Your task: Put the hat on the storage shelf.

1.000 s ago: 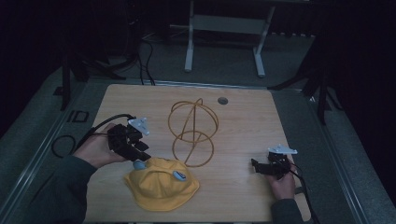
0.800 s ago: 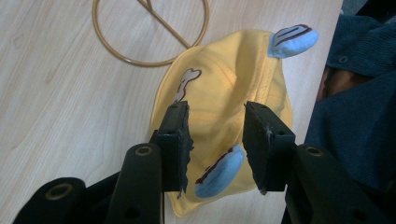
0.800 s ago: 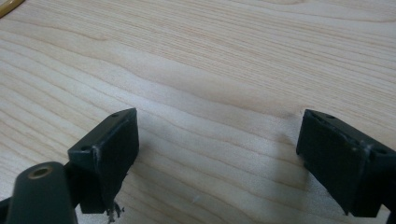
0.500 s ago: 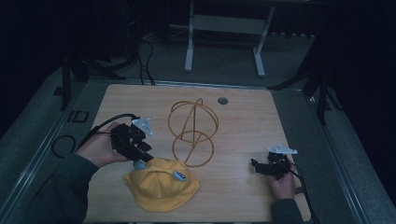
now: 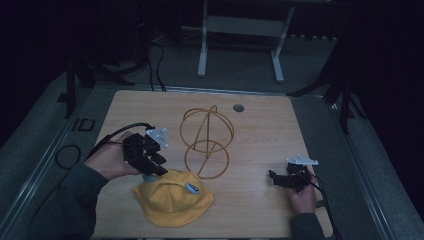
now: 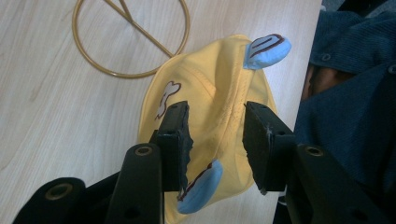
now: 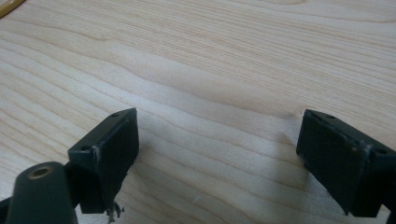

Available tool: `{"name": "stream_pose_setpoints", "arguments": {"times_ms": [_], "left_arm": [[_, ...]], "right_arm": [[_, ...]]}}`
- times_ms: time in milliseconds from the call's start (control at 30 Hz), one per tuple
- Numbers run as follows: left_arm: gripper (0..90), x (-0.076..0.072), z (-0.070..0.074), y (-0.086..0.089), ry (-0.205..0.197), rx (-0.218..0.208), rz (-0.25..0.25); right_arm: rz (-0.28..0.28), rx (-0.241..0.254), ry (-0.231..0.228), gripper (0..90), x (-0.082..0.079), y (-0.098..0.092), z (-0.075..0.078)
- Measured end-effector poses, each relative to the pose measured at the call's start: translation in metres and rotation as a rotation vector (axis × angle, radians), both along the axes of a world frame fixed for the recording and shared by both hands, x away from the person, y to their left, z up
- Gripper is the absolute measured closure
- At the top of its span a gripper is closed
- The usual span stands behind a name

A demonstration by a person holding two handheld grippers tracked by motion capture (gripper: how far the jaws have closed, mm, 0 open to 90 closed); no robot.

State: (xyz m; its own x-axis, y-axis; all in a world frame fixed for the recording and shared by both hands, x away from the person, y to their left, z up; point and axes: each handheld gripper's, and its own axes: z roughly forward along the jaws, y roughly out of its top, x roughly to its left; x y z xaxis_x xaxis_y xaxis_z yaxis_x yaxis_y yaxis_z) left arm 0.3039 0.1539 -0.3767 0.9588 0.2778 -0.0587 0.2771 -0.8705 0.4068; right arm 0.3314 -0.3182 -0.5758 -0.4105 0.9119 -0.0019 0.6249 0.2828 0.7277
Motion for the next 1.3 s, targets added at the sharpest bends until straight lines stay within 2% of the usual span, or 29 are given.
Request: {"name": "stream_pose_setpoints", "arguments": {"times_ms": [333, 567, 800, 1000, 1300], "left_arm": [[60.9, -0.002, -0.003, -0.011, 0.016, 0.033, -0.036], [60.9, -0.001, -0.009, -0.018, 0.037, 0.047, -0.056], [60.8, -0.001, -0.019, -0.026, 0.047, 0.087, -0.065], [61.1, 0.000, -0.025, -0.031, 0.057, 0.105, -0.074], [62.1, 0.000, -0.038, -0.041, 0.078, 0.177, -0.102]], "right_arm": [[-0.001, 0.001, 0.001, 13.0, 0.000, 0.000, 0.000], [0.000, 0.000, 0.000, 13.0, 0.000, 0.000, 0.000], [0.000, 0.000, 0.000, 13.0, 0.000, 0.000, 0.000], [0.000, 0.000, 0.000, 13.0, 0.000, 0.000, 0.000], [0.000, 0.000, 0.000, 13.0, 0.000, 0.000, 0.000]]}}
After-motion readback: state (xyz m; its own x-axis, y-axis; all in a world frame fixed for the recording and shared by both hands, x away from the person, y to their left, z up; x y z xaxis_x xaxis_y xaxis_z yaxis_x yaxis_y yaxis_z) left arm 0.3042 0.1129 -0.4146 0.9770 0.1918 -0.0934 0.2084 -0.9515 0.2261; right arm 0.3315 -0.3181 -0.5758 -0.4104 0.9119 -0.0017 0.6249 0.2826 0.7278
